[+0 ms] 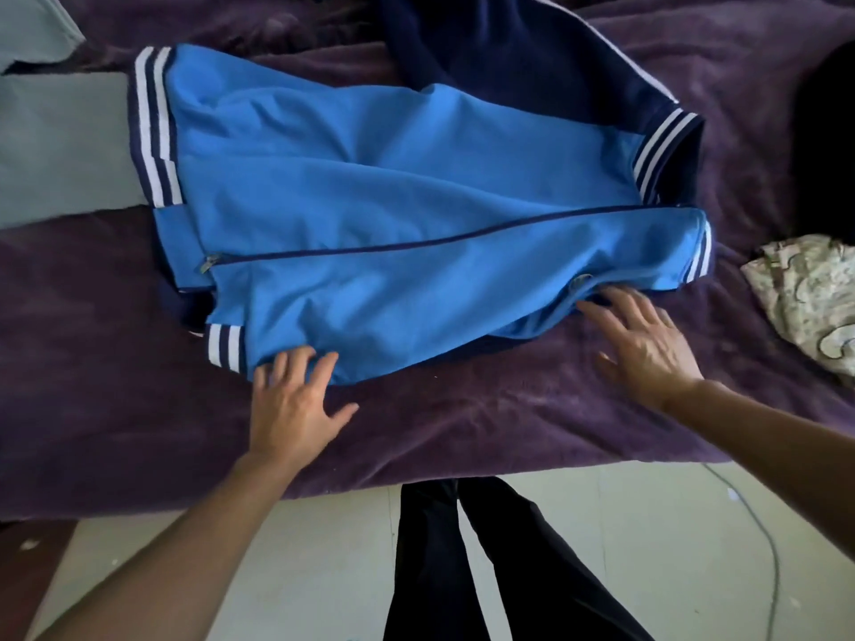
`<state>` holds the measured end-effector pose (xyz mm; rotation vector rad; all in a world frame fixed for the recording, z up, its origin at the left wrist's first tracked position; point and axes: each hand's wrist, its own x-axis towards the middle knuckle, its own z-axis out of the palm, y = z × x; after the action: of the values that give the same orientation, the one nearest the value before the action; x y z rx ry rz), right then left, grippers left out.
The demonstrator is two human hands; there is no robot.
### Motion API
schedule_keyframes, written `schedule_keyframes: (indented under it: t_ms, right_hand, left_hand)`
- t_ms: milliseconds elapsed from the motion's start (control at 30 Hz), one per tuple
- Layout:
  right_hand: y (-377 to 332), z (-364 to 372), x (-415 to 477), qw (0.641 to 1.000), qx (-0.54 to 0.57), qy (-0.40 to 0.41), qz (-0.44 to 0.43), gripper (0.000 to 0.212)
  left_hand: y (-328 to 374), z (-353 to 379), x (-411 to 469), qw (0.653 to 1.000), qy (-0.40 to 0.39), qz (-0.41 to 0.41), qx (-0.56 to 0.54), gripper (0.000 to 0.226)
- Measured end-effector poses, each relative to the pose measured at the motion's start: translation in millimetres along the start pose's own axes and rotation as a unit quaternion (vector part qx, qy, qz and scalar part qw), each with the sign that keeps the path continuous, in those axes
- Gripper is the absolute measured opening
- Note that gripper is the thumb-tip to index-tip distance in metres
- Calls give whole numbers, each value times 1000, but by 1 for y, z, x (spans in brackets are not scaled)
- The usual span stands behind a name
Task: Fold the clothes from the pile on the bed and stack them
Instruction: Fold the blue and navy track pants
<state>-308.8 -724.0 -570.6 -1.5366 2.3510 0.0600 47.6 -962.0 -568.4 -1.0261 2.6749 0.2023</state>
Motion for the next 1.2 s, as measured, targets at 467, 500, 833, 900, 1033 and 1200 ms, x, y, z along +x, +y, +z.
schedule_keyframes:
  t_ms: [467,500,833,900,1033,1200]
  right_hand:
    - [7,-20,11,986,76,140,54,40]
    - [14,-26,8,977,87,166,101,44]
    - [26,-33,39,609,553,199,533,94]
    - [25,-30,49,536,626,164,543,79]
    - [42,-23,60,454,722,109,511,71]
    - [50,-22,46,417,740,77,522,35]
  left_hand:
    - [-52,-31,46,994,50,-63,74,95]
    - [-55,-31,45,992,57,-88,75,97]
    - [-32,-10,29,876,206,-348,-260,75]
    - [-34,-9,42,739,222,-491,-405,81]
    - [-57,-16,63,556,174,-529,-616,92]
    - [-83,-38,76,463,84,-437,-767,78]
